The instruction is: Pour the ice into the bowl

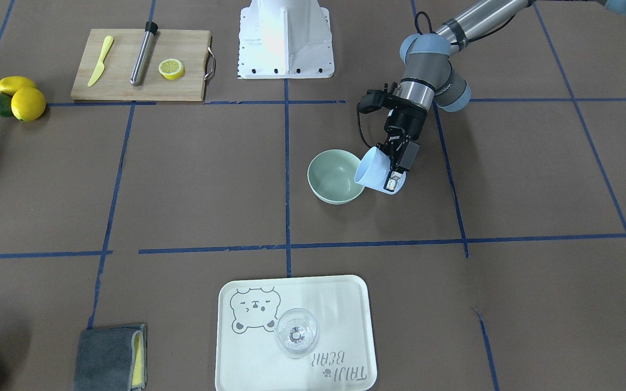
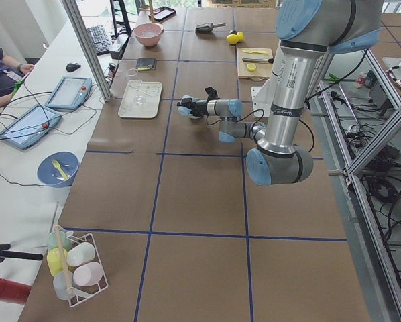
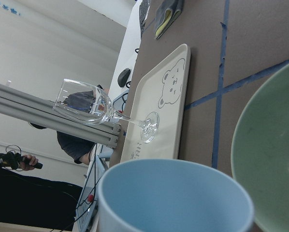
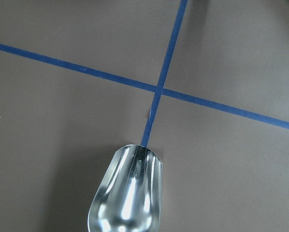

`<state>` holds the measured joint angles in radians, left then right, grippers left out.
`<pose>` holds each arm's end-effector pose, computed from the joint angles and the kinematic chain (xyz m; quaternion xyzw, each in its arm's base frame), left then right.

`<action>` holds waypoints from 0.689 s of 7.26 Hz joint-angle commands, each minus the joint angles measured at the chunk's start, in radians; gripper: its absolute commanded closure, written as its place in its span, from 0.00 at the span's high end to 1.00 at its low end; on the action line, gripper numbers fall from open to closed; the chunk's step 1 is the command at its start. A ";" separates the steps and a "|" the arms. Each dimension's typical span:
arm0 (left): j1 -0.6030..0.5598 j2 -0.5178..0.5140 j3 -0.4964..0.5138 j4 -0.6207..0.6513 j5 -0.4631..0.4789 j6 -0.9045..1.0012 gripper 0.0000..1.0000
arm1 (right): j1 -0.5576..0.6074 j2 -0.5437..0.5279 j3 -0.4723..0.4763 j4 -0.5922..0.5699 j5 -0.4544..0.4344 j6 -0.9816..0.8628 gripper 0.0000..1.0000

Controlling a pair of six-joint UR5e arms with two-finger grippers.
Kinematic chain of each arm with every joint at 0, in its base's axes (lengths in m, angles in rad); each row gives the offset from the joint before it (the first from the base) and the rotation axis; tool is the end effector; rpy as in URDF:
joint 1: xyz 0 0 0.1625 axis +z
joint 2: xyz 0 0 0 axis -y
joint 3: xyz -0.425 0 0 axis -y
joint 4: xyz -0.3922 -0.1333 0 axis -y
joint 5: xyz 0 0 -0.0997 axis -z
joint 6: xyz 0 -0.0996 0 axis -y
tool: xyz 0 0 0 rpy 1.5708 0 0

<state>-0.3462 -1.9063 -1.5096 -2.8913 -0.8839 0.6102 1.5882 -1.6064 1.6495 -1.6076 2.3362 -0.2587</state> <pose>0.4903 -0.3857 0.3560 0.7133 -0.0205 0.3758 0.5912 0.0726 -0.4757 0.6415 0.0543 -0.3695 -0.1128 0.9208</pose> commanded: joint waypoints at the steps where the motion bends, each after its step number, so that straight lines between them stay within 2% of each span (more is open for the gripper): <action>1: 0.001 -0.013 0.000 0.010 0.023 0.194 0.00 | 0.007 -0.003 0.000 0.000 0.000 0.001 1.00; 5: 0.010 -0.027 -0.004 0.056 0.062 0.503 0.00 | 0.016 -0.010 -0.002 -0.002 0.000 0.001 1.00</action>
<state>-0.3395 -1.9281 -1.5132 -2.8500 -0.8261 1.0380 1.6013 -1.6153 1.6485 -1.6090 2.3362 -0.2577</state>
